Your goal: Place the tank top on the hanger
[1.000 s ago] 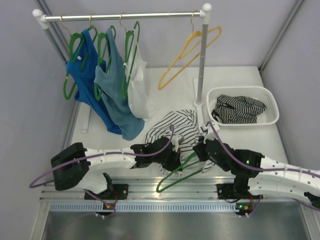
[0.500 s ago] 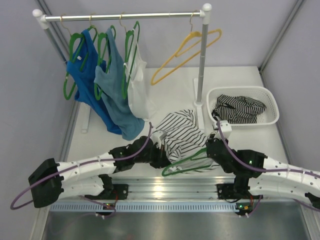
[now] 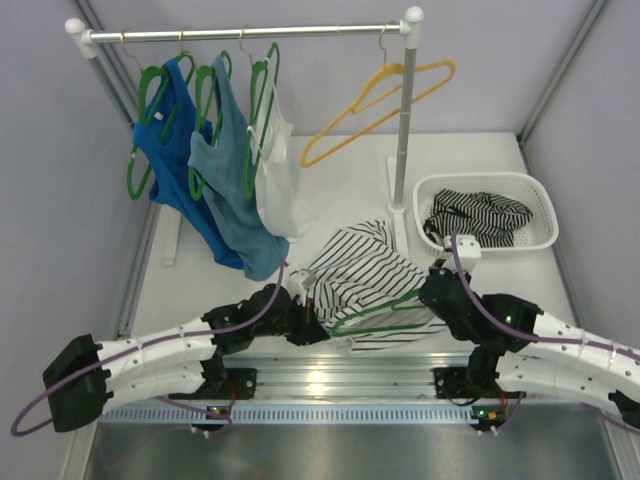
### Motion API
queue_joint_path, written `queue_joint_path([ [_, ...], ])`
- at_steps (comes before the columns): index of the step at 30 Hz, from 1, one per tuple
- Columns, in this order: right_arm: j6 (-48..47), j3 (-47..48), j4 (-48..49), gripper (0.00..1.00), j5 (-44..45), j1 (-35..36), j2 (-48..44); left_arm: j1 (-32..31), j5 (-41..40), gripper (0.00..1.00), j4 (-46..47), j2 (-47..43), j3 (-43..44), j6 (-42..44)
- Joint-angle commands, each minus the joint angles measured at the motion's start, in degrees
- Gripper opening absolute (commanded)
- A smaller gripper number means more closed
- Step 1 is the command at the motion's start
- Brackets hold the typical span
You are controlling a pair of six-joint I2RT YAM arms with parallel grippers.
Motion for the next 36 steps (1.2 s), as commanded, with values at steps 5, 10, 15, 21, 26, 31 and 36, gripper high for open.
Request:
queue_joint_path([
  [5, -1.3, 3.6, -0.9, 0.00, 3.3, -3.4, -1.7, 0.2, 0.2, 0.00, -1.5, -4.4, -0.2, -2.0],
  [10, -2.6, 3.6, -0.5, 0.00, 3.9, -4.0, -1.9, 0.2, 1.7, 0.00, -2.7, -9.3, 0.9, -2.7],
  [15, -3.5, 2.9, 0.9, 0.00, 2.8, -3.9, -2.8, 0.4, -0.4, 0.00, -2.4, -13.2, 2.1, -4.8],
  [21, -3.9, 1.9, 2.5, 0.00, 0.8, -3.9, -2.6, 0.3, -3.8, 0.00, 6.5, -17.3, 0.8, -7.3],
  [26, -3.8, 1.8, 3.9, 0.00, -1.0, -3.9, -1.6, 0.3, -3.0, 0.00, 16.0, -14.6, 2.0, -6.9],
  [31, -3.2, 3.1, 4.6, 0.00, -2.4, -3.9, -0.4, 0.3, 2.9, 0.00, 20.9, -5.1, 5.7, -5.6],
  [36, -2.0, 5.4, 4.6, 0.00, -3.3, -3.9, 0.8, 0.3, 6.1, 0.01, 26.5, -0.5, 7.8, -6.0],
])
